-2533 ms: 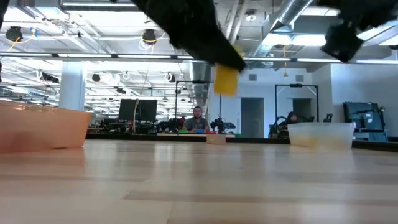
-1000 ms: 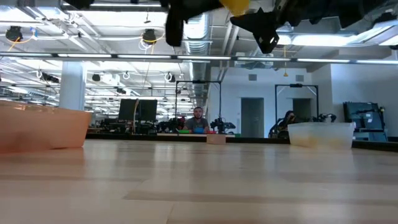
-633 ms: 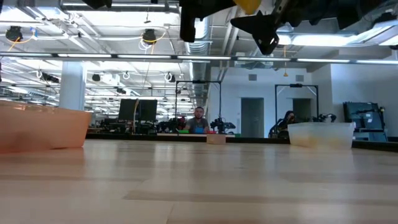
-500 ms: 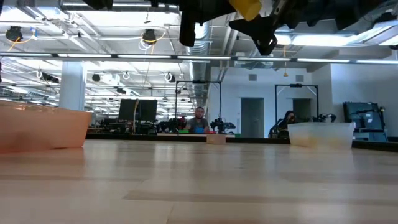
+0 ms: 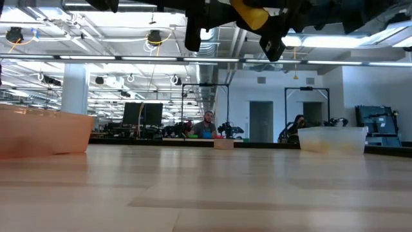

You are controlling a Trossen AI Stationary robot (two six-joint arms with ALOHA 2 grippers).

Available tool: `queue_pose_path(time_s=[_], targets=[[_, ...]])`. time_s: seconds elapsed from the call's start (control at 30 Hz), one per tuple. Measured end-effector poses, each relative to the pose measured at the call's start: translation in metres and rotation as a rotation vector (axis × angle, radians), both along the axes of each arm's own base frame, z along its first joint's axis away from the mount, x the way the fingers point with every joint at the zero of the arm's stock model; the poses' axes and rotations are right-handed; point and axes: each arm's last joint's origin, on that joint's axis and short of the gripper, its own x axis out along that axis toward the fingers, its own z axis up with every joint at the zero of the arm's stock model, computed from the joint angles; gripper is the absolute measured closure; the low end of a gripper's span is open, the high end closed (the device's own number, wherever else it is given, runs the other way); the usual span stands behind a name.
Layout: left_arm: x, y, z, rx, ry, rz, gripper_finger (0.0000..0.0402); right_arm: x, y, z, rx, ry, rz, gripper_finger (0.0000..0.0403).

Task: Sort & place blocks by color
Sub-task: Put the yellow block into the transparent bin

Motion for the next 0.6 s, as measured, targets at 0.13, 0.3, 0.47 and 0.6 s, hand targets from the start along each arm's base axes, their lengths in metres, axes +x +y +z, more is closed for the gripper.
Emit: queue_pose_path(time_s=[0.13,0.3,0.47,0.6], targets=[[0.001,0.003,0.0,-0.011,0.001,0.006,0.0299,0.0,-0.001,0.0,-0.018,-0.005,0.004,0.0282],[0.002,0.01,-0.004,-0.013,0.039,0.022,0.0235,0.0,-0.005,-0.004,-0.008,0.043,-0.025,0.0281],[0.002,0.023,-0.012,-0.085,0.129,0.024,0.0098,-0.007,-0.018,-0.012,-0.019,0.178,-0.074,0.0281],[0.0,0.042,-0.009,-0.167,0.184,-0.056,0.0026,-0.024,-0.033,-0.016,-0.042,0.335,-0.123,0.0281]])
